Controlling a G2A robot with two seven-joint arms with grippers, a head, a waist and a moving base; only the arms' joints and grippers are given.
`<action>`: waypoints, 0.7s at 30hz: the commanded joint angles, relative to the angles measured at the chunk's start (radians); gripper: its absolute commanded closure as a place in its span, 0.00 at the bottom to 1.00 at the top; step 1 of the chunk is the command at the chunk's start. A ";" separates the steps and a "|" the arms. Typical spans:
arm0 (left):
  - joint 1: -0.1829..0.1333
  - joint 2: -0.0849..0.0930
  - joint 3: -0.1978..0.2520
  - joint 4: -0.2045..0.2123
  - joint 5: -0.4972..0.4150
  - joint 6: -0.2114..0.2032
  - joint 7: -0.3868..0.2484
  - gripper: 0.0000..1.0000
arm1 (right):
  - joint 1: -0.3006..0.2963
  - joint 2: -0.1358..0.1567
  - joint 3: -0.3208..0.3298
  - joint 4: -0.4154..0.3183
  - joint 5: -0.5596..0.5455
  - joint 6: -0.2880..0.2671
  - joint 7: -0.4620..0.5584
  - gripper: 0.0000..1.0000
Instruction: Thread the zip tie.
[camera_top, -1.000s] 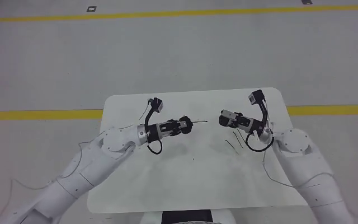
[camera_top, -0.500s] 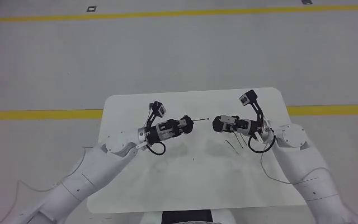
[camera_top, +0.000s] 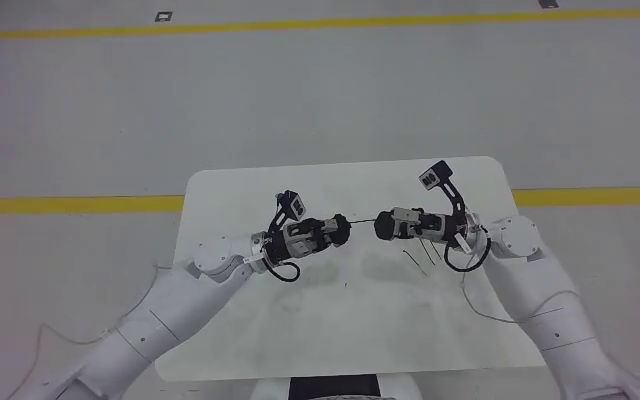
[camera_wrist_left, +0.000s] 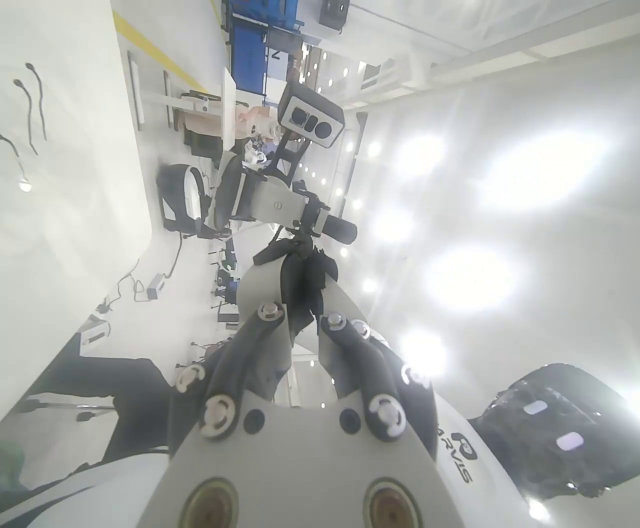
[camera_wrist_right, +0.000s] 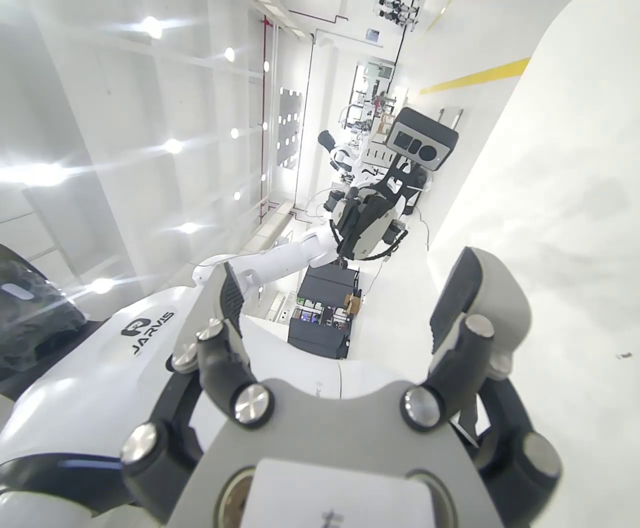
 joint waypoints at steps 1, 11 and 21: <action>-0.003 -0.003 0.000 0.007 -0.004 0.003 -0.018 1.00 | 0.007 -0.002 -0.003 0.008 0.008 0.000 0.012 0.04; -0.003 -0.003 0.000 0.007 -0.004 0.003 -0.018 1.00 | 0.014 -0.014 -0.003 0.047 0.053 0.000 0.070 0.75; -0.003 -0.003 0.000 0.007 -0.004 0.003 -0.018 1.00 | 0.029 -0.027 -0.018 0.076 0.068 0.000 0.097 0.91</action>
